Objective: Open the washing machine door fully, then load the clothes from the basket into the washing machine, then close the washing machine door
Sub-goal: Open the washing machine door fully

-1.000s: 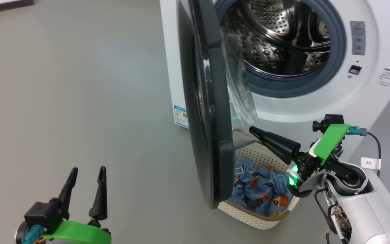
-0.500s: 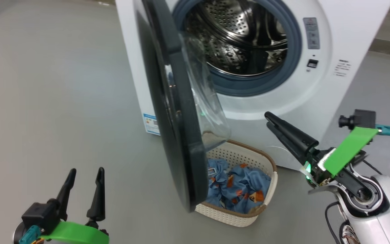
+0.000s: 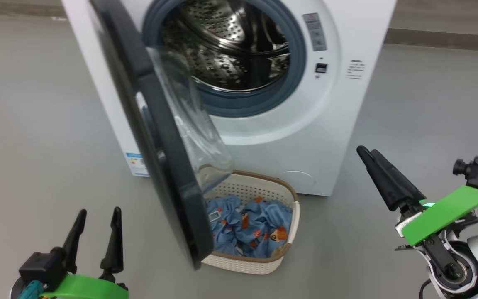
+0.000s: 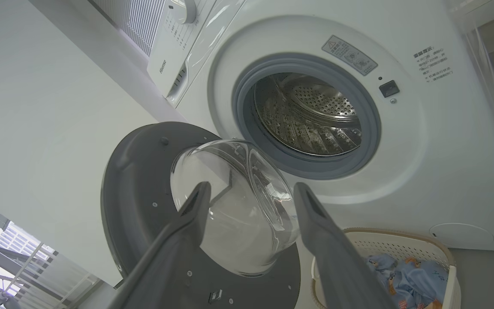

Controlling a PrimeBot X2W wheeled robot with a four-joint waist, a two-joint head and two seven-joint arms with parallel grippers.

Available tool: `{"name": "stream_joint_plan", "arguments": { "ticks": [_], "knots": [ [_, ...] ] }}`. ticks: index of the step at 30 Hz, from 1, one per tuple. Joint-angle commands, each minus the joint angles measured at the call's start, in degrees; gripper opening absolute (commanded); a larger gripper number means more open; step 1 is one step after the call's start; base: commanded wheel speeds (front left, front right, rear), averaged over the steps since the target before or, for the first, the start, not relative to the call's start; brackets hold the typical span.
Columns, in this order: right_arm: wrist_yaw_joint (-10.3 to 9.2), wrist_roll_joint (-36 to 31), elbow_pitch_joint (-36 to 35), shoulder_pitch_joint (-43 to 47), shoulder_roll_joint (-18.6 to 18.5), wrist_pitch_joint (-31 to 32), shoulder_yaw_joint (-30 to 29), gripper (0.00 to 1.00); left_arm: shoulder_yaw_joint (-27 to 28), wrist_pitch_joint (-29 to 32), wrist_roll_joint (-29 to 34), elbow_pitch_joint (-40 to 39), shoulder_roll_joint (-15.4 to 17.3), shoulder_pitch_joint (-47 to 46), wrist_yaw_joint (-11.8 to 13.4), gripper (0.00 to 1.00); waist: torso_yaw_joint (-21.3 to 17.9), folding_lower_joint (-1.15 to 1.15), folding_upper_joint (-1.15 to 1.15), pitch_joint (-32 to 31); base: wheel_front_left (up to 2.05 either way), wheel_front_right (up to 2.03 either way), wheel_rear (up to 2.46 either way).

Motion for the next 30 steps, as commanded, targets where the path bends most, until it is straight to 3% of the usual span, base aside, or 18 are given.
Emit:
{"name": "stream_joint_plan", "arguments": {
  "ticks": [1,12,18,30],
  "knots": [
    [0.48,-2.21,-1.5,0.37,-2.06,-3.65,1.84,1.0,2.55,-0.37,-0.18,-2.21,0.93,-0.68,0.59,1.0,-4.2,0.0,0.0,0.06,0.0,0.0,0.0],
    [0.48,-11.76,2.97,5.06,-8.51,-18.77,3.12,1.0,5.02,-0.37,0.08,-4.11,0.41,0.92,0.99,1.0,-9.03,0.0,0.0,0.52,0.0,0.0,0.0],
    [0.48,-19.38,8.08,6.49,-8.22,-22.45,1.43,1.0,5.84,-0.37,0.7,-5.41,0.0,2.1,1.06,1.0,-10.4,0.0,0.0,0.91,0.0,0.0,0.0],
    [0.48,-31.2,14.03,6.24,-5.28,-23.59,-2.12,1.0,6.13,-0.37,1.46,-5.98,-0.01,2.3,1.04,1.0,-10.62,0.0,0.0,1.31,0.0,0.0,0.0]
  ]
}}
